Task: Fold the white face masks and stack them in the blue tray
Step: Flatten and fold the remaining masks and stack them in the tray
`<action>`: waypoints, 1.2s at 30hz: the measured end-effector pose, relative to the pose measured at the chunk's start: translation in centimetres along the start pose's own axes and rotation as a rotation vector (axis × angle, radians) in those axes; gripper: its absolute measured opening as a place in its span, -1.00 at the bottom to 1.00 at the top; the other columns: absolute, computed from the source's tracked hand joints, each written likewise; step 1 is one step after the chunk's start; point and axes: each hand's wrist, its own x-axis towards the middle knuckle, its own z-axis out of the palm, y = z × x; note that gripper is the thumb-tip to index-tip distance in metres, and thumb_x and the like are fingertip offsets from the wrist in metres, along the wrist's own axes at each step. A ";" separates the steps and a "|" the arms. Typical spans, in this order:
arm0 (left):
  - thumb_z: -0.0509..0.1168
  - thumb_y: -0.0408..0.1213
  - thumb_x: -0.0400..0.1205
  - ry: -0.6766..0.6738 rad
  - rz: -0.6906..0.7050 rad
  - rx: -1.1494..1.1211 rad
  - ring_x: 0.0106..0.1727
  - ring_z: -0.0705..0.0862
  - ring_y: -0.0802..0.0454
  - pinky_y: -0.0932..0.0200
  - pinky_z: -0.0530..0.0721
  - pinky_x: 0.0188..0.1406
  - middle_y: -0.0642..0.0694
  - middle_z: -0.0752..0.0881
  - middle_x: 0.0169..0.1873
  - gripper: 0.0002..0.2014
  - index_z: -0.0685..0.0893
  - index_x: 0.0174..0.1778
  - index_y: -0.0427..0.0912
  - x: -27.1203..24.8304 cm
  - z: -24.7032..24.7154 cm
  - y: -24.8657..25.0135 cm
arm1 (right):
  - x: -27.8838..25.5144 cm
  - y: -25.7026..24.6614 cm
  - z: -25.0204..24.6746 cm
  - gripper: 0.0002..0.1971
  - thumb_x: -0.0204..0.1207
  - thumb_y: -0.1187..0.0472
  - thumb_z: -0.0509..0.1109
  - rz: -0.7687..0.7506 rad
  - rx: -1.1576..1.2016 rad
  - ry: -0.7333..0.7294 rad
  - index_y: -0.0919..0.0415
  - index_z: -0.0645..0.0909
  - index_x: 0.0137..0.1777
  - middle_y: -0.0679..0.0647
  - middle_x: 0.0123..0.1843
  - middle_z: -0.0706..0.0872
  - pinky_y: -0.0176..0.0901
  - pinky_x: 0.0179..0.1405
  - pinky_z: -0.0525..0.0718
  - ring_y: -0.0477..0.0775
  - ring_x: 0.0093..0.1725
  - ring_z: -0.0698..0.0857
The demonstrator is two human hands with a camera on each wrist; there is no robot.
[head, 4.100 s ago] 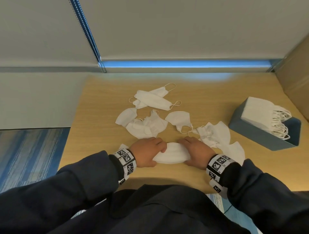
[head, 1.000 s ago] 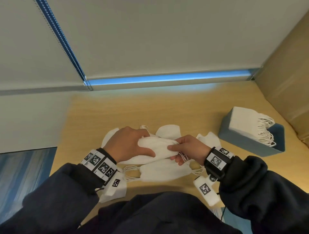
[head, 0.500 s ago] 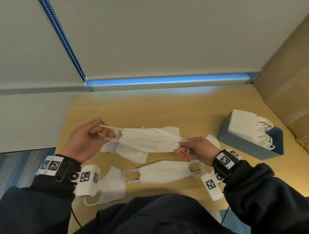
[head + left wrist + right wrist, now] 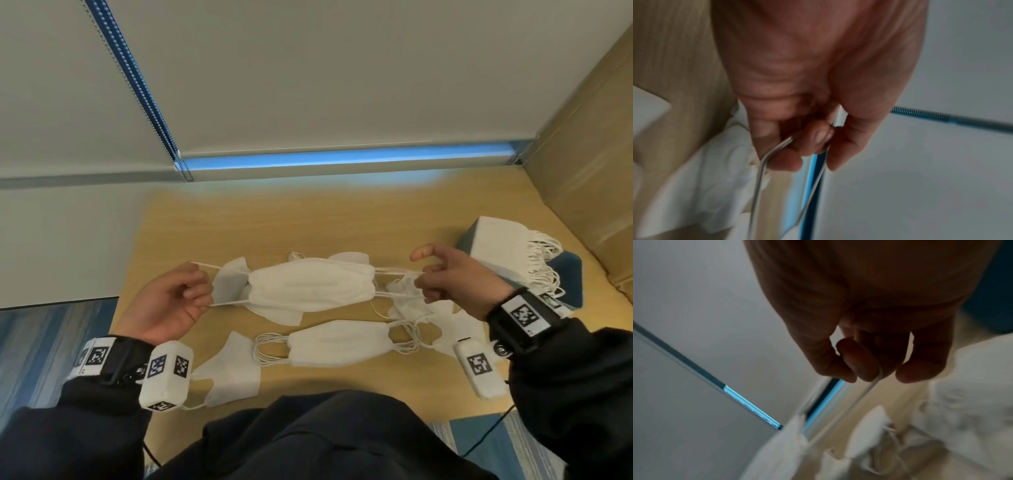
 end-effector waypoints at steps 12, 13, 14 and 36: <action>0.40 -0.55 0.59 0.154 -0.319 0.391 -0.40 0.61 -0.01 -0.08 0.87 -0.09 -0.18 0.61 -0.33 -0.92 0.69 -0.07 -0.33 -0.3 3.0 -8.2 | 1.8 8.4 1.8 -0.84 0.53 0.48 0.41 0.228 -0.139 0.230 0.33 0.67 0.07 0.20 -0.44 0.58 -0.19 -0.48 0.47 0.12 -0.52 0.50; 0.40 -0.54 0.59 0.161 -0.325 0.386 -0.39 0.62 -0.01 -0.07 0.86 -0.12 -0.20 0.62 -0.32 -0.92 0.69 -0.06 -0.34 -0.3 2.9 -8.3 | 1.8 8.5 1.9 -0.84 0.53 0.47 0.41 0.237 -0.132 0.224 0.32 0.67 0.08 0.19 -0.45 0.58 -0.19 -0.49 0.48 0.11 -0.52 0.50; 0.41 -0.53 0.59 0.173 -0.330 0.386 -0.38 0.63 -0.02 -0.06 0.86 -0.14 -0.22 0.64 -0.30 -0.91 0.70 -0.03 -0.35 -0.3 2.8 -8.5 | 1.7 8.6 2.1 -0.84 0.53 0.46 0.41 0.245 -0.134 0.218 0.30 0.67 0.07 0.17 -0.46 0.57 -0.20 -0.50 0.50 0.11 -0.52 0.50; 0.60 0.24 0.37 -0.059 0.115 1.678 0.12 0.68 0.29 0.14 0.69 0.08 0.27 0.71 0.09 -0.47 0.57 0.16 0.25 1.3 6.8 -6.8 | 0.5 6.2 4.3 -0.33 0.36 -0.09 0.68 -0.243 -0.834 -0.038 -0.10 0.57 0.48 -0.14 0.43 0.62 -0.15 0.29 0.52 -0.05 0.38 0.61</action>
